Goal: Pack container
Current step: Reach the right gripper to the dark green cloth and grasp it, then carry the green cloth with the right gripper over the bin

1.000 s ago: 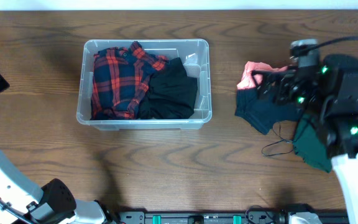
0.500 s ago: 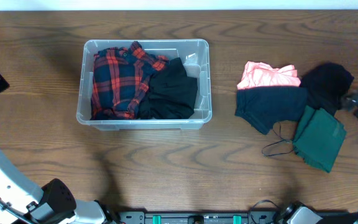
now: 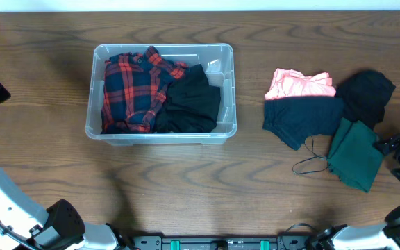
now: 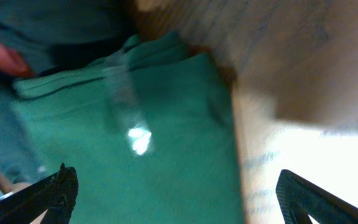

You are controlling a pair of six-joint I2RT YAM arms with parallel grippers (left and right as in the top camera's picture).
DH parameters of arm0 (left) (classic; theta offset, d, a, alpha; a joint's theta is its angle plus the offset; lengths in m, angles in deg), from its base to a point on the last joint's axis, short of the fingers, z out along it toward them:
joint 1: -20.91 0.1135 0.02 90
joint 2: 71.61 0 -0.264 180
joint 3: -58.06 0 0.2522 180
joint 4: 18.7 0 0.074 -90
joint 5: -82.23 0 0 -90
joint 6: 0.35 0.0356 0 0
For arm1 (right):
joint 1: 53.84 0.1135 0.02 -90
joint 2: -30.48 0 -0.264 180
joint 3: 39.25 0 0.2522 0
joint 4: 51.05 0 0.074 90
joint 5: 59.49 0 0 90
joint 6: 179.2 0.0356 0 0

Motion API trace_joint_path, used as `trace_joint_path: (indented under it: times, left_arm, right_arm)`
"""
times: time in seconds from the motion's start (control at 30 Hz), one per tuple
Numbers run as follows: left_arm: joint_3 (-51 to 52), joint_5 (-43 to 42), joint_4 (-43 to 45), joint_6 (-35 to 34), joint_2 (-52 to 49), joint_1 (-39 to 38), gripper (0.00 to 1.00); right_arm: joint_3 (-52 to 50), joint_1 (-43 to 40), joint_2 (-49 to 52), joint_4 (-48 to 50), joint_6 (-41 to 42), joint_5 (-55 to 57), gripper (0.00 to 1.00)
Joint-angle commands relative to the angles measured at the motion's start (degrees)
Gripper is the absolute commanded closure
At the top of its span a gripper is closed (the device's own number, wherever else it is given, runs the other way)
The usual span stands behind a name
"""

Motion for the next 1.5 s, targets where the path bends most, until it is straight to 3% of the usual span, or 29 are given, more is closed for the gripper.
trace_joint_path:
  times: [0.0, 0.23, 0.63, 0.87, 1.1, 1.2, 1.33, 1.47]
  left_arm:
    - [-0.55, 0.44, -0.13, -0.74, -0.07, 0.28, 0.02]
    - [-0.55, 0.44, -0.13, -0.74, -0.07, 0.28, 0.02]
    - [-0.55, 0.44, -0.13, -0.74, -0.07, 0.28, 0.02]
    - [-0.55, 0.44, -0.13, -0.74, -0.07, 0.28, 0.02]
    - [-0.55, 0.44, -0.13, -0.74, -0.07, 0.28, 0.02]
    - [-0.55, 0.44, -0.13, -0.74, -0.07, 0.28, 0.02]
    - [-0.55, 0.44, -0.13, -0.74, -0.07, 0.28, 0.02]
    - [-0.55, 0.44, -0.13, -0.74, -0.07, 0.28, 0.02]
  right_arm:
    - [0.09, -0.42, 3.91, 1.09, -2.47, 0.04, 0.01]
    - [-0.07, -0.24, 12.33, 2.27, -3.48, -1.86, 0.05]
    - [-4.09, 0.35, 15.08, 4.50, -4.83, -5.14, 0.51]
    - [-3.85, 0.33, 13.57, 4.42, -4.83, -8.28, 0.97]
    - [-2.78, 1.42, 0.04, 0.94, -4.52, -25.22, 0.99]
    - [-2.78, 4.61, -9.60, 1.77, -0.07, -33.22, 0.99]
    - [-2.78, 13.05, -21.14, 9.62, 12.35, -35.52, 0.99]
    - [-2.78, 25.27, -27.54, 27.65, 29.75, -35.15, 0.99]
